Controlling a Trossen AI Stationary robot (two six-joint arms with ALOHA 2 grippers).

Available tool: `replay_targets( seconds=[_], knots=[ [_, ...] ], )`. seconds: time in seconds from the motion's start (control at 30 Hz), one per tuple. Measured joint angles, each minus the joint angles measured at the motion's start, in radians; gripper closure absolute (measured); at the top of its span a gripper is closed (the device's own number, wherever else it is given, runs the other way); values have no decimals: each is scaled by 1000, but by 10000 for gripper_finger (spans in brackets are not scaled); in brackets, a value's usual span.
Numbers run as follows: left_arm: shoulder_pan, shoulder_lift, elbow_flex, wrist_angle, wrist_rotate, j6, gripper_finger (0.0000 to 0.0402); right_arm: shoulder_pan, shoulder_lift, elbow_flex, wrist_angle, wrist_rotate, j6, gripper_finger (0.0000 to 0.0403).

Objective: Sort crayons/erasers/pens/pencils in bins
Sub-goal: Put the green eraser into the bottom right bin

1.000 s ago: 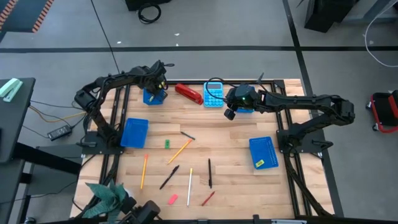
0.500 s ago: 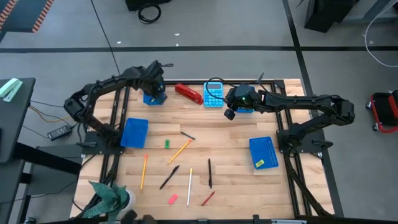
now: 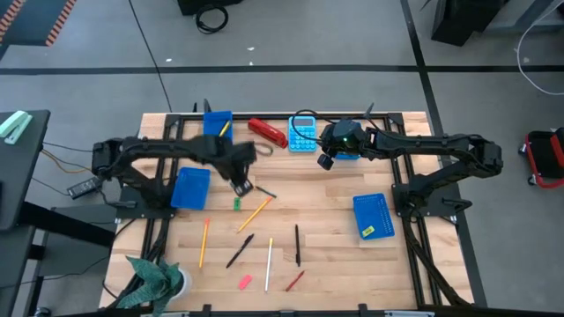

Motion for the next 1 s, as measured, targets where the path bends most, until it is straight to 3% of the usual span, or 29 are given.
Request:
replay_targets(
  seconds=[0.1,0.2,0.3,0.47,0.77,1.0],
  knots=[
    [-95,0,0,-19,-6,-148,293,0,0,0,0,0,16,299],
    [-176,0,0,-20,-96,-280,297,0,0,0,5,-10,37,299],
    [-223,0,0,-35,-188,-421,300,1,0,0,7,-18,71,299],
    [-278,1,-15,-16,-251,-601,293,1,0,2,5,-20,113,299],
    [-345,1,-177,115,-296,-851,232,1,1,34,17,-42,95,299],
    [-347,1,-266,241,-291,-897,201,1,1,34,57,-42,55,299]
  ],
)
